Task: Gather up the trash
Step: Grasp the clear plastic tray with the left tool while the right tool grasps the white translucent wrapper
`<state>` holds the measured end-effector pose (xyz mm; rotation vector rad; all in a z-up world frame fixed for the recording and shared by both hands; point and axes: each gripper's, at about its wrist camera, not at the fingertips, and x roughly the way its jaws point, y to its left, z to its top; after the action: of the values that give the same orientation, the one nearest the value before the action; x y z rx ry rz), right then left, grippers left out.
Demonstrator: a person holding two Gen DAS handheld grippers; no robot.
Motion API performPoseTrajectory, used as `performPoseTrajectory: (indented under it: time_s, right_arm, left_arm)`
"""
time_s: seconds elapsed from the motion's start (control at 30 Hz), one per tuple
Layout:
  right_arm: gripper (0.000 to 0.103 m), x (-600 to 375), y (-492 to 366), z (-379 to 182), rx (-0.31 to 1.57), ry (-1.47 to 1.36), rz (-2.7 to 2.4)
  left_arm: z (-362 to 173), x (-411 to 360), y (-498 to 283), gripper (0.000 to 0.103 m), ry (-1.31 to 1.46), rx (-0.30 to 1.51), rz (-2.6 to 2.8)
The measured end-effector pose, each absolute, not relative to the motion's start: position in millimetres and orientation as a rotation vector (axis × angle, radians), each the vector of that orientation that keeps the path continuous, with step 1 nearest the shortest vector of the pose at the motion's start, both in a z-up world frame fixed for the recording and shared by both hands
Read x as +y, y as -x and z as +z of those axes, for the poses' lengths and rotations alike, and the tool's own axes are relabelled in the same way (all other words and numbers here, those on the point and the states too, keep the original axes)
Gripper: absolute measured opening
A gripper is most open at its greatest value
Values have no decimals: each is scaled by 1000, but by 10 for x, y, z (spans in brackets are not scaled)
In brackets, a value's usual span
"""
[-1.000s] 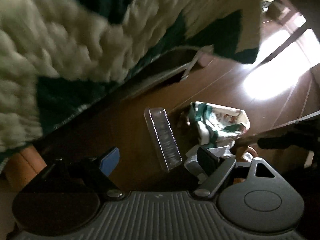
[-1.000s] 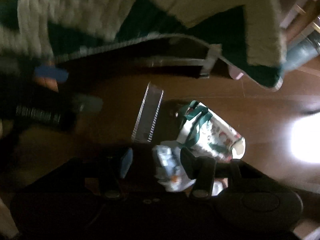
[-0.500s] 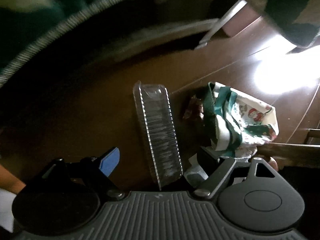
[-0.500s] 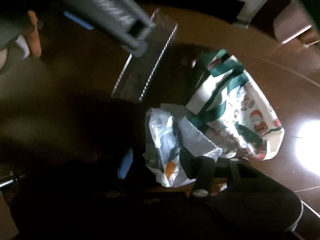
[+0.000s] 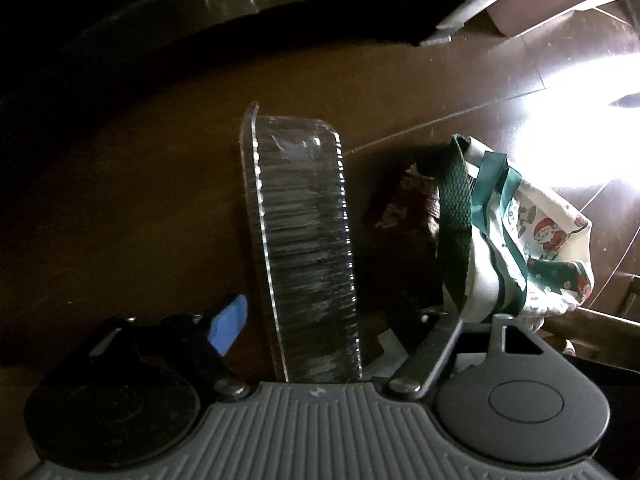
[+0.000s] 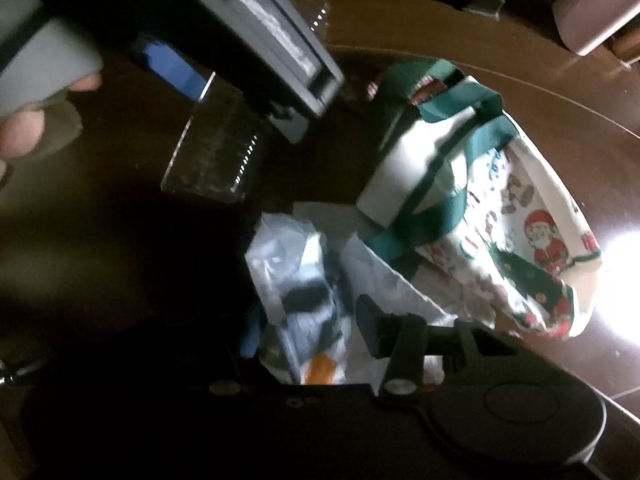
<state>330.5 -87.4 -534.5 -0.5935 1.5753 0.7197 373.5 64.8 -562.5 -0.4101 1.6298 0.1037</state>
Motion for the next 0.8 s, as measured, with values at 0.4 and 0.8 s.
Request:
performPoseTrajectory:
  time_s: [0.4,0.8]
  right_arm:
    - [4,-822,-3378,-5356,1573,520,729]
    - [2,-788,-3500,-4551,1512,419,743]
  left_arm:
    - [-5682,755,-3707,8,453,1665,75]
    - [-5022,988,-3192,4,524,1600,91]
